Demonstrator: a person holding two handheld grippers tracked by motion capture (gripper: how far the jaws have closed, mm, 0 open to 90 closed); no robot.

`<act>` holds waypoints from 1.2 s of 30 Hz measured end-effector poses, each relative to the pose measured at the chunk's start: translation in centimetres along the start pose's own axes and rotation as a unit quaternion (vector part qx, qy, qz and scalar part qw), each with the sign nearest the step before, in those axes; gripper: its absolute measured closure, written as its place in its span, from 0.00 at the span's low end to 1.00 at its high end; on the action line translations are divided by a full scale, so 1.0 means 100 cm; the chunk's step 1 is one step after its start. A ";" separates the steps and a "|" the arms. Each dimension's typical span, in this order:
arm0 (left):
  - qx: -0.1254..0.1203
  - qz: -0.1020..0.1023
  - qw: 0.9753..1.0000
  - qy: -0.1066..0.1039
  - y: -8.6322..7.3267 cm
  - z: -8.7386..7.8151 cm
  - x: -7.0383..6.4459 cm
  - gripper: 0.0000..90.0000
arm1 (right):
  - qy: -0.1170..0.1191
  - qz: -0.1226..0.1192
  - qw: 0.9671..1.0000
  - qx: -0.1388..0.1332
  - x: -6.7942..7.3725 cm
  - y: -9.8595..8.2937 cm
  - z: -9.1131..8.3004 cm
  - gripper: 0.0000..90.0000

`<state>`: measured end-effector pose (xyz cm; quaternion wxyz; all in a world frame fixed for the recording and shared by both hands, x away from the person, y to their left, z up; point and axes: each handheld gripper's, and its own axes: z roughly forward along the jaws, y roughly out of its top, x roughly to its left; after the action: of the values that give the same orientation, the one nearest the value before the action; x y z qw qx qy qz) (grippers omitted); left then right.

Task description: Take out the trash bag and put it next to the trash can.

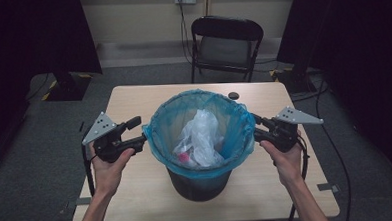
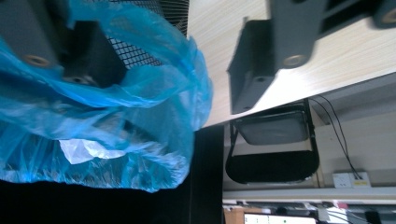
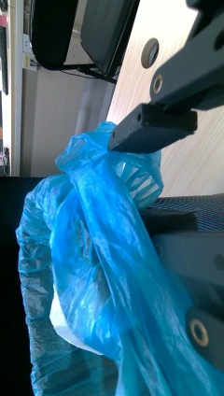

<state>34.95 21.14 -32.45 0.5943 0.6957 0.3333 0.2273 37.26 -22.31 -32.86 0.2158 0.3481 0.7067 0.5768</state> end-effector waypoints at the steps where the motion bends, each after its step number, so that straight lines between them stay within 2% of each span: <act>1: 0.001 -0.001 1.000 -0.009 0.000 0.000 0.000 0.57 | 0.010 0.002 1.000 -0.002 0.000 0.001 0.000 0.78; 3: 0.000 -0.003 1.000 -0.010 0.001 0.000 -0.002 0.66 | 0.018 0.002 1.000 -0.007 0.000 0.003 0.000 0.85; 6: 0.000 -0.005 1.000 -0.009 0.003 -0.004 0.000 0.76 | 0.020 0.001 1.000 -0.009 0.001 0.009 -0.001 0.89; 8: -0.003 -0.011 1.000 -0.009 0.004 -0.007 0.002 0.78 | 0.004 -0.004 1.000 -0.005 0.002 0.011 -0.002 0.89; 11: -0.010 -0.017 1.000 -0.016 0.006 -0.011 0.004 0.83 | -0.003 0.000 1.000 -0.009 0.003 0.013 -0.003 0.91; 14: -0.020 -0.018 0.999 -0.021 0.012 -0.013 0.003 0.85 | 0.002 0.007 1.000 -0.019 0.002 0.017 -0.005 0.93; 17: -0.024 -0.009 0.999 -0.026 0.020 -0.013 -0.001 0.85 | 0.002 0.006 0.999 -0.033 0.003 0.027 -0.007 0.94; 21: -0.033 -0.008 0.998 -0.043 0.030 -0.012 -0.008 0.86 | 0.020 0.002 0.999 -0.046 0.008 0.040 -0.010 0.96; 23: -0.032 0.003 0.998 -0.045 0.035 -0.010 -0.013 0.87 | 0.032 0.003 0.998 -0.049 0.011 0.044 -0.009 0.96; 27: -0.035 0.008 0.997 -0.064 0.046 -0.004 -0.023 0.88 | 0.063 0.012 0.996 -0.055 0.018 0.051 -0.005 0.98; 29: -0.037 0.014 0.997 -0.070 0.053 -0.001 -0.028 0.89 | 0.069 0.008 0.996 -0.056 0.022 0.057 -0.003 0.98; 33: -0.047 0.011 0.995 -0.091 0.069 0.007 -0.038 0.89 | 0.087 0.003 0.994 -0.062 0.031 0.071 0.000 0.99; 36: -0.047 0.020 0.993 -0.104 0.084 0.015 -0.046 0.91 | 0.100 0.003 0.993 -0.068 0.039 0.085 0.003 0.99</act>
<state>34.56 16.17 -24.10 0.6533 0.6931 0.2449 0.1813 36.96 -18.46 -24.35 0.1654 0.2749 0.6831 0.6561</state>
